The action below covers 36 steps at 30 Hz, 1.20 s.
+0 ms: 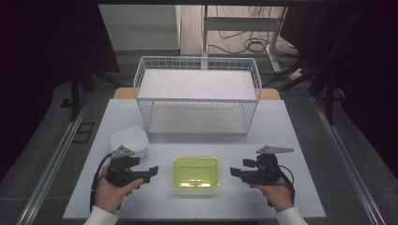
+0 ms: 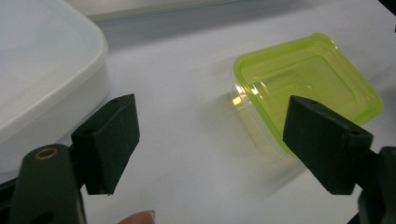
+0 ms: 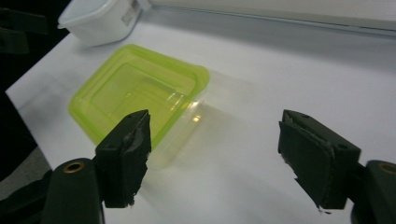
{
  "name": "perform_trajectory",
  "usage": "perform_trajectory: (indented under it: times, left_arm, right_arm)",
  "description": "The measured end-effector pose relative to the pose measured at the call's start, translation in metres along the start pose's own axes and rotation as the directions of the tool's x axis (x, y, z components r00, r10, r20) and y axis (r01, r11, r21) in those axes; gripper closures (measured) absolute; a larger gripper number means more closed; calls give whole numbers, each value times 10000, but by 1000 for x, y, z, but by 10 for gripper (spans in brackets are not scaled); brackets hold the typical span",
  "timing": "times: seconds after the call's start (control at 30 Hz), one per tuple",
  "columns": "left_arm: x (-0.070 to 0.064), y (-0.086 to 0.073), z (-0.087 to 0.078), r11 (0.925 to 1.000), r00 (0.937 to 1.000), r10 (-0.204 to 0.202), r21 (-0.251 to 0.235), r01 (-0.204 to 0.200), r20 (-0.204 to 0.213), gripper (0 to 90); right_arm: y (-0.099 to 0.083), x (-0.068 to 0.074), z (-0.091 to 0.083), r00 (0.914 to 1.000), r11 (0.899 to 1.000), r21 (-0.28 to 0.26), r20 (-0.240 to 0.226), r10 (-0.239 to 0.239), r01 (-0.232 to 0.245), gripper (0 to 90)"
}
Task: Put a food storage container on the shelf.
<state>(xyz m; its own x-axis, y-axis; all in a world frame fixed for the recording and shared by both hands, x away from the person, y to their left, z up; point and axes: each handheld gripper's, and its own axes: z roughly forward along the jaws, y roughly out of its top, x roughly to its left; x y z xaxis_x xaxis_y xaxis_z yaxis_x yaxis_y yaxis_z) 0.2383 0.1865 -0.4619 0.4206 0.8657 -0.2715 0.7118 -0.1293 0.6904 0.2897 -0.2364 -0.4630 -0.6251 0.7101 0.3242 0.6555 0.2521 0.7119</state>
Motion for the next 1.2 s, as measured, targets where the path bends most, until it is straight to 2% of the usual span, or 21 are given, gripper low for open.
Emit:
perform_trajectory:
  times: [0.1, 0.2, 0.47, 0.67, 0.8, 0.93, 1.1, 1.13, 1.17, 1.2]
  left_arm:
    - [-2, 1, 2, 9999, 9999, -94, 131, 93, 83, 231]
    - [-2, 1, 1, 9998, 9996, -192, 106, 190, 196, 246]
    - [-6, 3, 4, 9996, 9991, -224, 153, 219, 365, 278]
    - [-7, 13, 16, 9972, 9947, -676, 362, 650, 773, 286]
    - [-8, 19, 28, 9939, 9871, -1006, 587, 939, 1244, 299]
    - [-5, 22, 38, 9881, 9738, -1419, 852, 1284, 1777, 323]
    - [-3, 22, 40, 9846, 9664, -1630, 951, 1465, 1989, 372]
    - [0, 19, 42, 9816, 9593, -1807, 1018, 1619, 2171, 384]
    - [0, 19, 42, 9816, 9593, -1807, 1018, 1619, 2171, 390]
    - [1, 17, 44, 9795, 9563, -1906, 1076, 1703, 2218, 392]
  right_arm:
    - [-1, -3, 0, 9997, 9999, -72, 225, 88, -87, 254]
    - [-3, -5, 2, 9994, 9993, -167, 136, 334, -332, 262]
    - [3, 1, 3, 9989, 9987, -248, 82, 455, -453, 267]
    - [11, 3, 10, 9981, 9979, -186, -55, 613, -614, 265]
    - [16, 6, 18, 9982, 9983, 140, -205, 562, -559, 310]
    - [21, 6, 22, 9963, 9970, 217, -395, 757, -749, 346]
    - [22, 5, 31, 9913, 9933, 345, -682, 1125, -1103, 363]
    - [21, 7, 35, 9903, 9930, 411, -801, 1138, -1108, 371]
    - [21, 7, 35, 9903, 9930, 411, -801, 1138, -1108, 371]
    - [17, 8, 39, 9879, 9919, 464, -953, 1223, -1183, 378]
